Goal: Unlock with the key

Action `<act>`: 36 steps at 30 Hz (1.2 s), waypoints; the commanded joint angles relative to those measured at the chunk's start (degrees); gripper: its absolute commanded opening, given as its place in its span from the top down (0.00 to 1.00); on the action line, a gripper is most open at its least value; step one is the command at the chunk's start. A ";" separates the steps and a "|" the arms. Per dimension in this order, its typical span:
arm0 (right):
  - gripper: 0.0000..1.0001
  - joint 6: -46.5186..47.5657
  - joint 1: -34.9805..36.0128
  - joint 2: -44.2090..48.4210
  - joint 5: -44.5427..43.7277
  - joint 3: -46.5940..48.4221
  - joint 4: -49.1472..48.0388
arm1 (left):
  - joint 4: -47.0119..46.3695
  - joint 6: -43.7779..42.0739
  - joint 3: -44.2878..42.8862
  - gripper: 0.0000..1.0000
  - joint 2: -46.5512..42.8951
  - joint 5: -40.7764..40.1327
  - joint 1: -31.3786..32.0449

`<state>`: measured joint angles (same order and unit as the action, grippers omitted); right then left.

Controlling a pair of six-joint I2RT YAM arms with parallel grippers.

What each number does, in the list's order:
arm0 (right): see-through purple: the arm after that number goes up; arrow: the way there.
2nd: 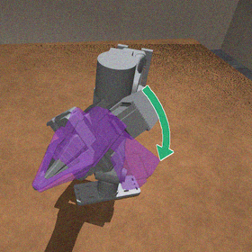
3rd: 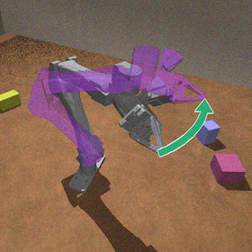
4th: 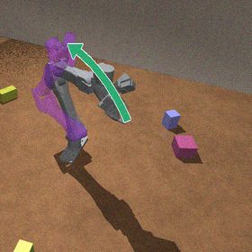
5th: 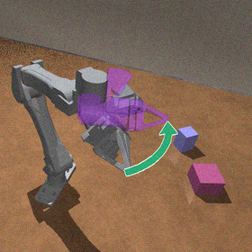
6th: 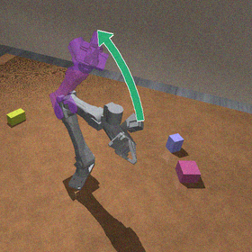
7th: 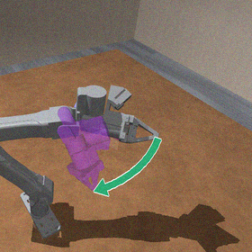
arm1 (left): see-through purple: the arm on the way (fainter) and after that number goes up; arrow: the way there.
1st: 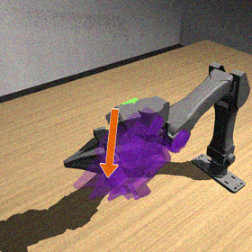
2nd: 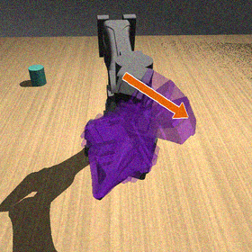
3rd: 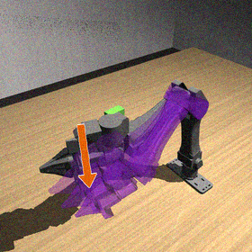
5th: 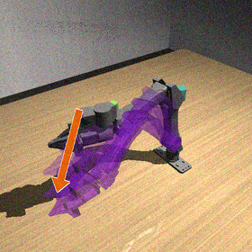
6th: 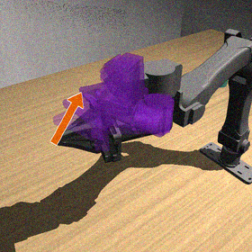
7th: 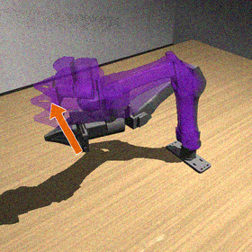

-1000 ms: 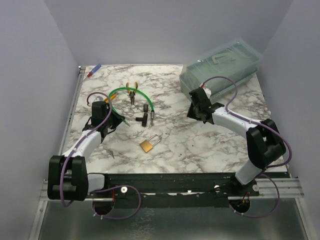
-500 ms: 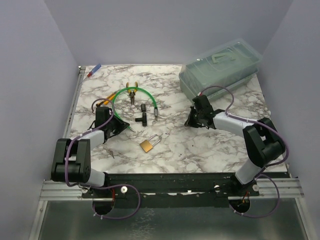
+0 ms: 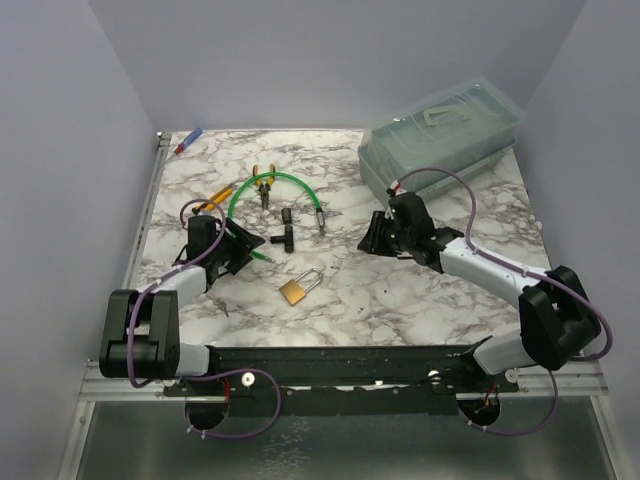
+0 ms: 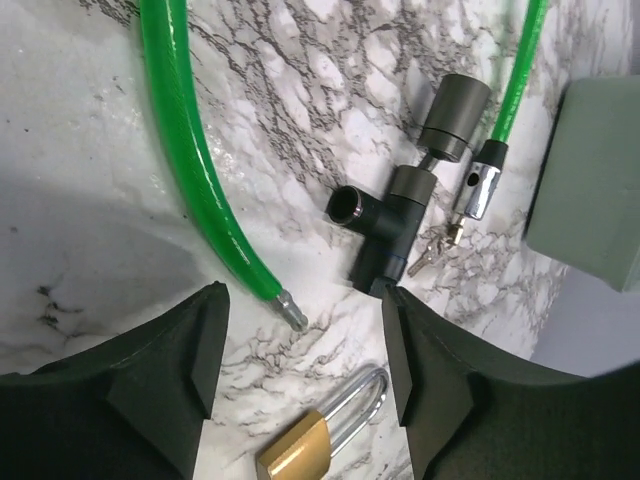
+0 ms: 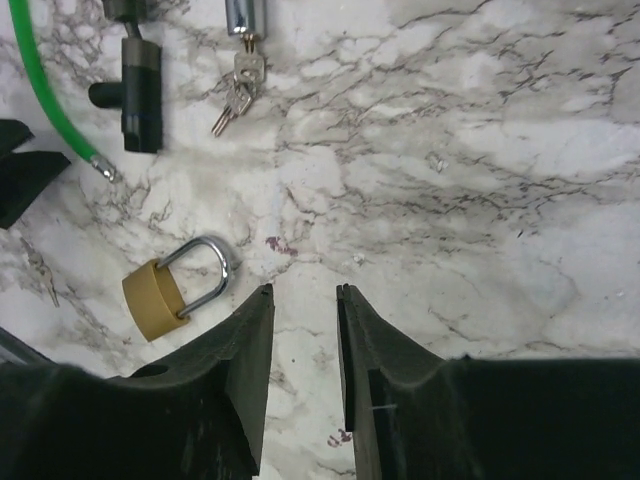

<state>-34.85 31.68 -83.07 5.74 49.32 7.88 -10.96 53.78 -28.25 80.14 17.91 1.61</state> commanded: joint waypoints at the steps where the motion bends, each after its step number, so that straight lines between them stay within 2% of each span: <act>1: 0.61 0.70 3.97 2.29 -4.67 0.22 4.70 | 7.27 -1.47 0.65 0.30 -7.97 -2.41 -0.20; 4: 0.53 0.10 6.89 3.04 -7.60 0.95 6.45 | 14.37 -2.88 -0.05 0.23 -14.69 -4.43 -0.20; 6: 0.48 -0.31 8.84 3.38 -8.92 1.56 7.38 | 20.44 -3.62 -0.91 0.14 -19.82 -7.10 -0.20; 12: 0.33 -1.79 13.20 3.94 -11.87 3.02 9.23 | 38.51 -1.32 -3.88 0.08 -33.13 -21.76 0.42; 14: 0.29 -2.68 14.38 3.43 -13.10 4.00 10.51 | 41.04 0.98 -3.83 0.02 -35.87 -24.56 1.06; 17: 0.20 -5.57 16.27 1.69 -16.23 6.36 13.82 | 44.02 3.41 -3.92 0.01 -37.86 -27.52 2.19; 18: 0.13 -6.60 16.99 1.09 -17.15 7.08 14.85 | 44.19 3.51 -3.85 0.01 -38.14 -28.10 2.78; 20: 0.06 -8.27 19.01 -0.19 -18.60 8.73 16.43 | 44.63 3.41 -4.23 0.08 -38.02 -28.26 3.93; 24: 0.05 -11.01 21.45 -2.89 -20.39 10.84 18.69 | 44.05 2.06 -4.78 0.16 -35.13 -27.13 9.59; 29: 0.12 -11.00 21.82 -5.63 -17.34 8.48 14.36 | 38.44 -1.14 -3.37 0.24 -30.27 -24.77 19.51; 36: 0.15 -11.19 22.19 -9.30 -16.06 8.12 11.73 | 30.98 -3.99 -0.01 0.28 -26.26 -17.36 22.68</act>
<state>-45.23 53.32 -90.89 -10.85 58.30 21.87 25.85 52.60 -30.72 52.42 -4.95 23.33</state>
